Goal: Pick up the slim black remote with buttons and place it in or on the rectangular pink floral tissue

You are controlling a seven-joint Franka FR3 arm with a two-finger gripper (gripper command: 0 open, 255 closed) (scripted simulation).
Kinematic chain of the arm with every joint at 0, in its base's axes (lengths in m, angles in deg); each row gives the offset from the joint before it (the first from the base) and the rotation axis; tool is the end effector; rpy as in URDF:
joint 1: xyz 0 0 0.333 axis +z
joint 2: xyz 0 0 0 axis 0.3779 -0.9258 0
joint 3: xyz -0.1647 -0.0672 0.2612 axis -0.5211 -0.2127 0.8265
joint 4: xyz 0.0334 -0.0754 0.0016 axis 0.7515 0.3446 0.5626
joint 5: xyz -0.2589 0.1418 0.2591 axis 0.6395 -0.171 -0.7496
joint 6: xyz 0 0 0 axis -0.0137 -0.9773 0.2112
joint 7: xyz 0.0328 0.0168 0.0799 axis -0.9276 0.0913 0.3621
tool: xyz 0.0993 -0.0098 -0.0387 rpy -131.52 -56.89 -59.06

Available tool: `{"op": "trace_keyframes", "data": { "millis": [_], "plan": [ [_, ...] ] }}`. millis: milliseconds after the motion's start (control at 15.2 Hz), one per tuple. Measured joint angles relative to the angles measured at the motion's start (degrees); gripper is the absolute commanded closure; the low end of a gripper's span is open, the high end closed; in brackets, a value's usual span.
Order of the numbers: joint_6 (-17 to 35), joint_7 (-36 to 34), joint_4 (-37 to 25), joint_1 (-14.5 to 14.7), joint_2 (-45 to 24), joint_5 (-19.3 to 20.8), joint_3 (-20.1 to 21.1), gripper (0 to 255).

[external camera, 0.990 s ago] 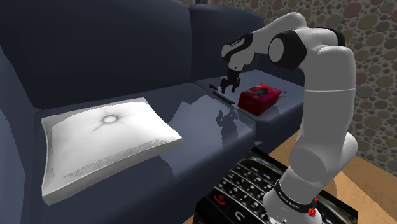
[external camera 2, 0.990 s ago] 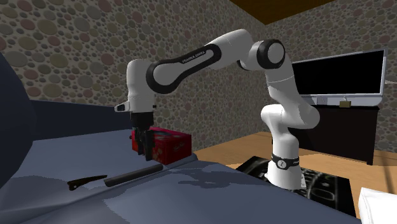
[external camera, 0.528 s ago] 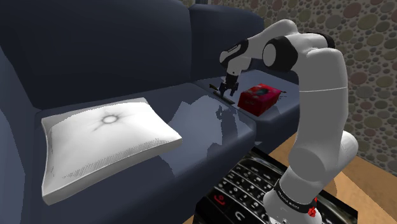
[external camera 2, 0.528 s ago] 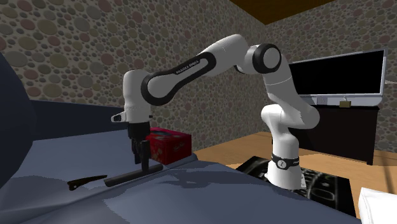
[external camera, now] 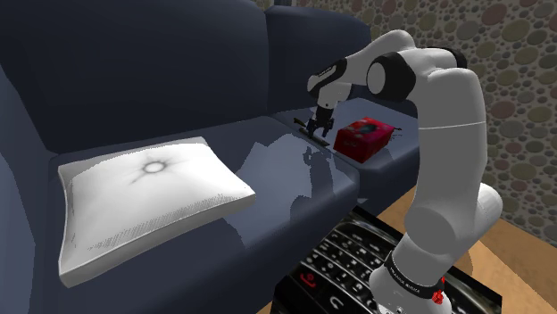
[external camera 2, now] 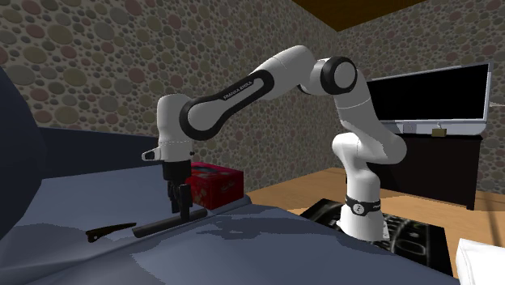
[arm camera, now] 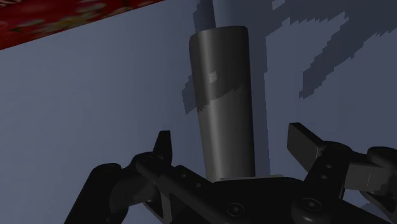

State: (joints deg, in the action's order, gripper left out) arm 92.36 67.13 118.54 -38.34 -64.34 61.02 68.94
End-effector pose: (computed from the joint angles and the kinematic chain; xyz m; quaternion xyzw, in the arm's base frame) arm 0.5712 -0.3557 0.3146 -0.9924 0.1163 -0.0006 0.0397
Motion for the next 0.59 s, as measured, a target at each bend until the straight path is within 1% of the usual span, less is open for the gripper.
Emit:
{"op": "trace_keyframes", "data": {
  "millis": [66,594],
  "plan": [
    [0.0,0.0,0.0,0.0,0.0,0.0,0.0,255],
    [-0.02,0.11,-0.12,-0.12,0.07,0.01,-0.08,255]
  ]
}}
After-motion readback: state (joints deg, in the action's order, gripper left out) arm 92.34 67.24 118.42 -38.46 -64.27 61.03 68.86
